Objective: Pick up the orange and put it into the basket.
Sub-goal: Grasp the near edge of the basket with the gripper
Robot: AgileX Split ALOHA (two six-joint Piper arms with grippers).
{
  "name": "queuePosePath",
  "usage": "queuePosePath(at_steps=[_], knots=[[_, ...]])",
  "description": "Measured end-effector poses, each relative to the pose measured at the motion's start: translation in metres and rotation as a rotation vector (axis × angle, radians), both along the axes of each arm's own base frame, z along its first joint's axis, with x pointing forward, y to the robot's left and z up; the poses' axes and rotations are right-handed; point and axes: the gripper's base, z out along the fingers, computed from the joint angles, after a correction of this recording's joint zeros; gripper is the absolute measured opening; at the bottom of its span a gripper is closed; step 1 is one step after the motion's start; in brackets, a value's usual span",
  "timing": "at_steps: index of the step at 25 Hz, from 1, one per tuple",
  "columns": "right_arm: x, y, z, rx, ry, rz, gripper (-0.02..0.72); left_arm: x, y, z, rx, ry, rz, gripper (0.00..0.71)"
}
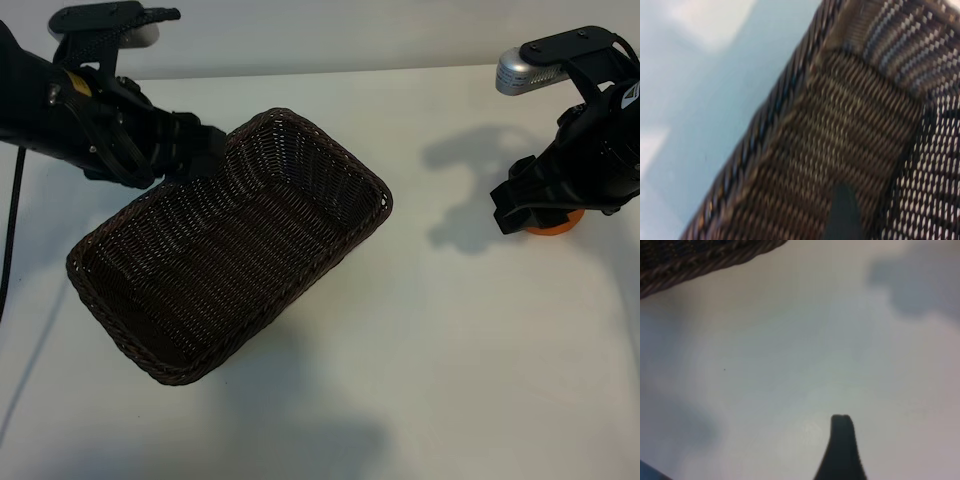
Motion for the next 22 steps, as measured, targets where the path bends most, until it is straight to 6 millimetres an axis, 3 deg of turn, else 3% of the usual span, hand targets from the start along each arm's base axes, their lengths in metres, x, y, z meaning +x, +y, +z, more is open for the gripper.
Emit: queuePosePath(at_steps=[5,9,16,22], knots=[[0.000,0.000,0.000,0.000,0.000,0.000,0.536,0.001,0.002,0.003,-0.055,0.014,0.122,0.565],[0.000,0.000,0.000,0.000,0.000,0.000,0.536,-0.010,0.012,0.002,-0.054,0.054,0.257,0.565],[0.000,0.000,0.000,0.000,0.001,0.000,0.535,-0.056,0.039,-0.014,-0.006,0.115,0.467,0.565],[-0.001,0.000,0.000,-0.002,0.016,0.004,0.535,-0.092,0.056,-0.014,0.003,0.130,0.584,0.565]])
